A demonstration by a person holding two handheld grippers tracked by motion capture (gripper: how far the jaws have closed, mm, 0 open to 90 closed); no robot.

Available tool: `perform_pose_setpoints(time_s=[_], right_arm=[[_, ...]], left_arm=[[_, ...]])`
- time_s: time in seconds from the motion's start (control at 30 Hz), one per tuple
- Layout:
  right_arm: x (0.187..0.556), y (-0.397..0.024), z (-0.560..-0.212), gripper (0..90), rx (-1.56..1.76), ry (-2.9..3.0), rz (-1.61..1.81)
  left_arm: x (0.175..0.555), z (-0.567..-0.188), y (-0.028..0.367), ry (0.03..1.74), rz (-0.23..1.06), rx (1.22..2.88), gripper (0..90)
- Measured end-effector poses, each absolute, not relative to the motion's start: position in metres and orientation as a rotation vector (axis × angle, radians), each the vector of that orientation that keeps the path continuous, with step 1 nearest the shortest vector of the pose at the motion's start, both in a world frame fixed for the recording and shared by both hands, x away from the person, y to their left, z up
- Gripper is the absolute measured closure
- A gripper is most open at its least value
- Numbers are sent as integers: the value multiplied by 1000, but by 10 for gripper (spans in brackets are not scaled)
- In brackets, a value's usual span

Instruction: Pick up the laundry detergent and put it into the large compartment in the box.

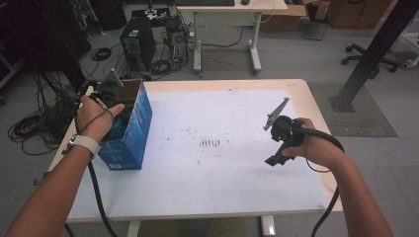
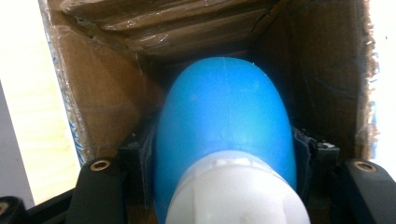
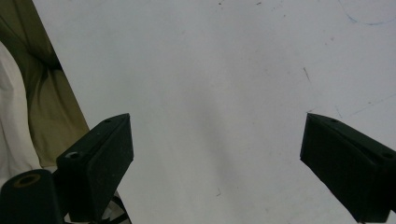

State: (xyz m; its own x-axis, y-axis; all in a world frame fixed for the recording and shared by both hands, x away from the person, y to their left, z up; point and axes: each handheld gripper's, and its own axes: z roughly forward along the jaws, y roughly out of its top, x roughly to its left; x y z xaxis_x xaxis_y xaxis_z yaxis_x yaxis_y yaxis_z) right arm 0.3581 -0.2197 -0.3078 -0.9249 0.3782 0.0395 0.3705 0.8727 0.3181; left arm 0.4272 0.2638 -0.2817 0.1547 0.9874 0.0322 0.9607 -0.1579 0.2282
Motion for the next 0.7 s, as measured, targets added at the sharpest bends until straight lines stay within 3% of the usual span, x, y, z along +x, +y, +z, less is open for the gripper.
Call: perform_pose_setpoints(time_s=[0.7], right_arm=[[357,-220,-310,97,617,3021,494]], left_arm=[[430,-287,270,1920,213,2253,323]])
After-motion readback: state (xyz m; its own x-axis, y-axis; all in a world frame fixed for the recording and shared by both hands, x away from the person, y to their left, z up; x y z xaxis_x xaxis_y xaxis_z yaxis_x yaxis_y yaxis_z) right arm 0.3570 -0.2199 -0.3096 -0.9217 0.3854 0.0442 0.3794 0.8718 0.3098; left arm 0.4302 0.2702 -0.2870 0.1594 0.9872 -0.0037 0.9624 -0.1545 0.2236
